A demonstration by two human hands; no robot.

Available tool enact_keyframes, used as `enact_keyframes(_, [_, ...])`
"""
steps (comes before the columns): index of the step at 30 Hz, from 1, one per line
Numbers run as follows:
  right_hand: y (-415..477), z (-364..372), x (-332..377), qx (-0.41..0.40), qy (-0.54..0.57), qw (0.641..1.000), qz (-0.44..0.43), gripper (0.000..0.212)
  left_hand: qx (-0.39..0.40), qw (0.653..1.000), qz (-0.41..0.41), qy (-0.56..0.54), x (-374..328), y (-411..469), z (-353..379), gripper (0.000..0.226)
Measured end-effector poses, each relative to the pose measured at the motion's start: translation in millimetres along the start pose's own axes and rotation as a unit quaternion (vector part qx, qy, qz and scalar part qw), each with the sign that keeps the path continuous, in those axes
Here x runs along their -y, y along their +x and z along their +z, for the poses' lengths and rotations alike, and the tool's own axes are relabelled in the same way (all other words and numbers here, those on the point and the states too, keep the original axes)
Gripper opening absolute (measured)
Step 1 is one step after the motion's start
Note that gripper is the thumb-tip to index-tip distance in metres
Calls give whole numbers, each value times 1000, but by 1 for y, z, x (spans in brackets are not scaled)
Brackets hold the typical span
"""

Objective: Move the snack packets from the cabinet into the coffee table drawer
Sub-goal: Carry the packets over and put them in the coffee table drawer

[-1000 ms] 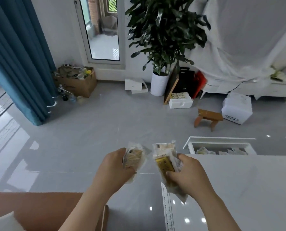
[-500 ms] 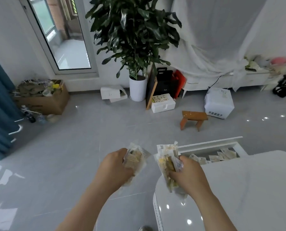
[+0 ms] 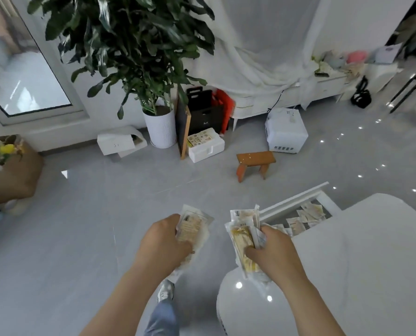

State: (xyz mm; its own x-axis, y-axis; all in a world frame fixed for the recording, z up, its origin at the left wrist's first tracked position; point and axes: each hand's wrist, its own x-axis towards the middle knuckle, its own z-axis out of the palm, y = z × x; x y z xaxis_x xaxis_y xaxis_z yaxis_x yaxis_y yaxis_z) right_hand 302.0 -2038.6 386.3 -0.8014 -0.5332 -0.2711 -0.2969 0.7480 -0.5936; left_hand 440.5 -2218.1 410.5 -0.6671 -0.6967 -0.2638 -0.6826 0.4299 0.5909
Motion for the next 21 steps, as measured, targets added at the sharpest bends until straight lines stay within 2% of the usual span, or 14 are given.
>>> enact_keyframes(11, [109, 30, 54, -51, 24, 990, 127, 13, 114, 989, 85, 33, -4, 172, -47, 15])
enact_keyframes(18, [147, 22, 57, -97, 52, 975, 193, 23, 181, 971, 151, 45, -38, 247, -38, 20])
enact_keyframes(21, [166, 11, 45, -113, 67, 965, 229, 23, 207, 959, 180, 68, -58, 277, -24, 14])
